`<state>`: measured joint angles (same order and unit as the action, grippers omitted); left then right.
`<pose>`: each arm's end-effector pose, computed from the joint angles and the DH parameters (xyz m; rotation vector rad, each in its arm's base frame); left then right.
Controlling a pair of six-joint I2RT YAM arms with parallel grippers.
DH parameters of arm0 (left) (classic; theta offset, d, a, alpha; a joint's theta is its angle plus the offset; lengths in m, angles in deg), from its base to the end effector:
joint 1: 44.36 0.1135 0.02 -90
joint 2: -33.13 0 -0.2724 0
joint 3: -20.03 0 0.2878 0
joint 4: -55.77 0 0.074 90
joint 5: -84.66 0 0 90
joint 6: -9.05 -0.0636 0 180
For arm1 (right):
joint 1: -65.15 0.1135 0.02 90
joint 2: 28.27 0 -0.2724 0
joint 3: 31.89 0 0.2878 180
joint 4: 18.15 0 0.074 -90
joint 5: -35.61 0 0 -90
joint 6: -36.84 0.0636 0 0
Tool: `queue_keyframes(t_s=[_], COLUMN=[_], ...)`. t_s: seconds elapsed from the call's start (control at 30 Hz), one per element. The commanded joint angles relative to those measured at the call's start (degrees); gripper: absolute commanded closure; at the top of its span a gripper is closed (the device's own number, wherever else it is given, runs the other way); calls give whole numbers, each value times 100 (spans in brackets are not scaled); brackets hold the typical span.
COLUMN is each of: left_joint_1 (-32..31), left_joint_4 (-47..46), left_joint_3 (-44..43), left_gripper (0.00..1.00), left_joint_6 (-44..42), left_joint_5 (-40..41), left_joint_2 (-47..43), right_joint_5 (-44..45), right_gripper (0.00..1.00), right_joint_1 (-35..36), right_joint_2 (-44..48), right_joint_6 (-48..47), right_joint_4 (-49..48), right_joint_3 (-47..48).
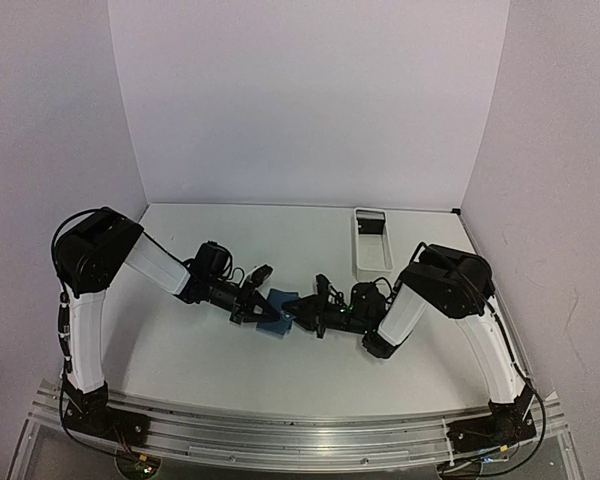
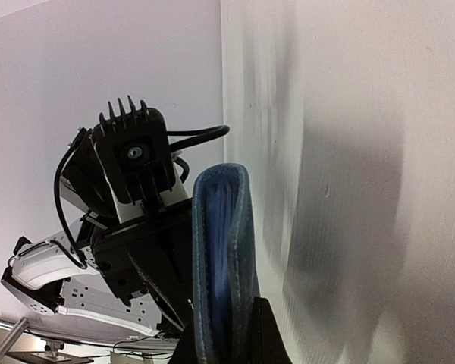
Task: Put the credit cards into the card holder
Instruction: Close the card holder at the center of the board.
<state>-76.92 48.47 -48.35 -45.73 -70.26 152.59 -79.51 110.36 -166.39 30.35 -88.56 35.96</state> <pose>0.3126 -0.2680 0.0569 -0.6049 -2.4522 1.8671 0.2990 0.3395 0.0248 0.2305 2.0041 1.9691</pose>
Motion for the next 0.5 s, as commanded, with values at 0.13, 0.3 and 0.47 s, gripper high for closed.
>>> queue_keyframes(t_s=[0.13,0.3,0.47], left_joint_1=[-151,-261,-324], left_joint_4=[-240,-632,-927], left_joint_3=[40,31,152], left_gripper=[77,75,79], left_joint_6=[201,533,793], left_joint_5=[469,438,686], left_joint_2=[77,44,62], right_joint_5=[317,608,847], right_gripper=[100,100,100], right_joint_1=[-11,-2,107], right_joint_2=[-118,69,171], right_joint_6=[419,488,389], right_joint_4=[104,111,191], right_joint_3=[-118,-155,-59])
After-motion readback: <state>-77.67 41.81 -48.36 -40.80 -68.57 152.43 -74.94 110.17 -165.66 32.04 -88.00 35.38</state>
